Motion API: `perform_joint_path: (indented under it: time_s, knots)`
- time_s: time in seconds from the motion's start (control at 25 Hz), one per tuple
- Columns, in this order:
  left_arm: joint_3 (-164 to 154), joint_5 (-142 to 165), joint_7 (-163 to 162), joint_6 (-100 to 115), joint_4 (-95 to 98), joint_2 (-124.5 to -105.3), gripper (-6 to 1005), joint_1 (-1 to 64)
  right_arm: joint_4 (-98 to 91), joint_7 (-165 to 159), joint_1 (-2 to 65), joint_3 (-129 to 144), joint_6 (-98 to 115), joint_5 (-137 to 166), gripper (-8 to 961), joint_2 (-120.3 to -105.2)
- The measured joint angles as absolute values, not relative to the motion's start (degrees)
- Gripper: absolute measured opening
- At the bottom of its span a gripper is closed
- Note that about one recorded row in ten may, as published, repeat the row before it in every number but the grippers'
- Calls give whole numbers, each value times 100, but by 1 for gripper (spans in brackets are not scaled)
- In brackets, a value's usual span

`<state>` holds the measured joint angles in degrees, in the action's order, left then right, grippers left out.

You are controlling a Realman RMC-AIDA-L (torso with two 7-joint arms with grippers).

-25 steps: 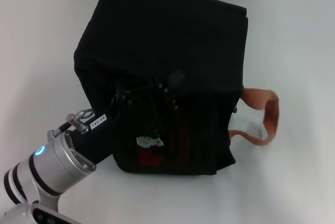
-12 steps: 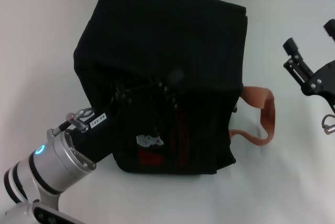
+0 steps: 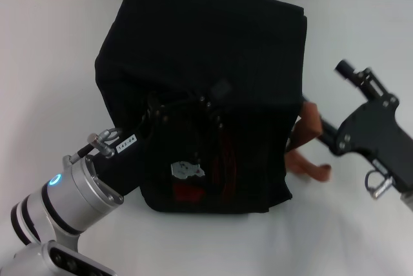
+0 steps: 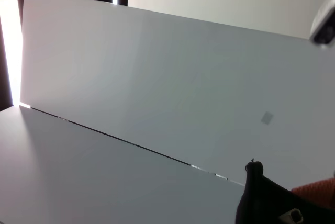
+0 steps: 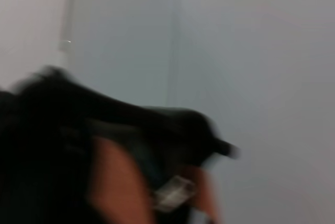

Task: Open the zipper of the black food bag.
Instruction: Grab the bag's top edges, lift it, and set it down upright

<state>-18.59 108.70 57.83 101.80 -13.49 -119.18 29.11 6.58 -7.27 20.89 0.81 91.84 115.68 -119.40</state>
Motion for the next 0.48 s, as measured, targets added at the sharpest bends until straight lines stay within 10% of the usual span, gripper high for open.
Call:
perform_joint_path:
  time_s: [0.48]
  knots:
    - [-1836,10872,5785,10094,-1411,-11927,87,2946,725,-517,1866,-308,10213,11173,824,-11985]
